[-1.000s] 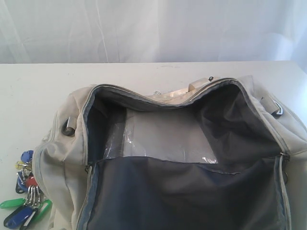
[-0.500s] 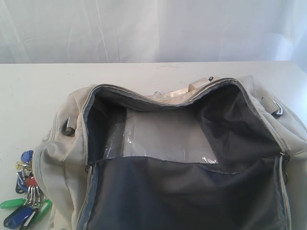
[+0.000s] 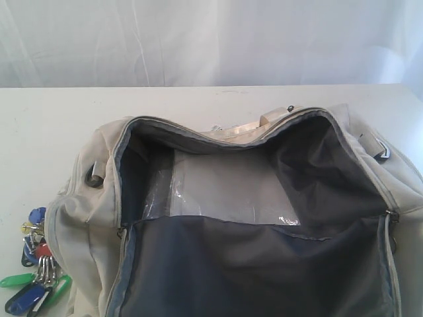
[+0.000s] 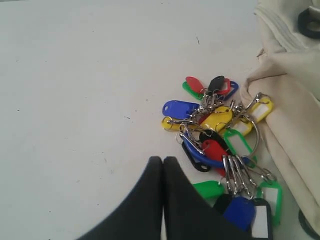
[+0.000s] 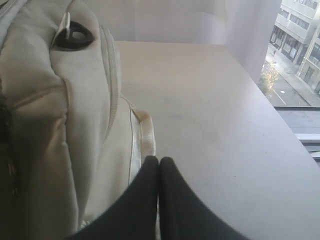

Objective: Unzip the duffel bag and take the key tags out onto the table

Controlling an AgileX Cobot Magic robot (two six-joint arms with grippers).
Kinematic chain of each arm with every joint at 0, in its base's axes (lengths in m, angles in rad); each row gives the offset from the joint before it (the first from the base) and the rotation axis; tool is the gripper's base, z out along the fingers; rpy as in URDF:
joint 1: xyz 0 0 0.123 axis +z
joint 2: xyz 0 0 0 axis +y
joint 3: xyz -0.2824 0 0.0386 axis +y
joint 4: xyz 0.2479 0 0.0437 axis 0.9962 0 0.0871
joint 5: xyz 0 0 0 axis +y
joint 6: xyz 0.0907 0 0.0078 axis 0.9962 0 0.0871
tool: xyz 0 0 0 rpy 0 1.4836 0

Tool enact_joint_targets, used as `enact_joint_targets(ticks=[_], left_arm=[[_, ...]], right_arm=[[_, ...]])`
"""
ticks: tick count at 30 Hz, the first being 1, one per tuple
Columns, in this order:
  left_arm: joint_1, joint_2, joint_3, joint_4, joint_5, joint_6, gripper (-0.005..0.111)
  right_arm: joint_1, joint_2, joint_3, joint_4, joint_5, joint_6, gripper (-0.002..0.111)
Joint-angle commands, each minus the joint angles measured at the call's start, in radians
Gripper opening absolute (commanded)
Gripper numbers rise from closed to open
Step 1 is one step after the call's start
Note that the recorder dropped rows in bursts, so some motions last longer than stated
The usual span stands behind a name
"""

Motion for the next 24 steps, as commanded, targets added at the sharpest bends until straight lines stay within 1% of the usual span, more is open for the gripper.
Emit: enact_joint_targets(ticks=[1,7,24], left_arm=[[0.013,-0.004,0.005,0.000,0.000,-0.007,0.000],[0.013,-0.004,0.005,0.000,0.000,-0.007,0.000],[0.011,-0.004,0.005,0.000,0.000,-0.007,0.000]], right_arm=[[0.016,-0.006,0.002,0.000,-0.019,0.008,0.000],[0.052,-0.006,0.002,0.006,-0.019,0.010,0.000],[0.051,-0.006,0.002,0.010,0.006,0.010,0.000]])
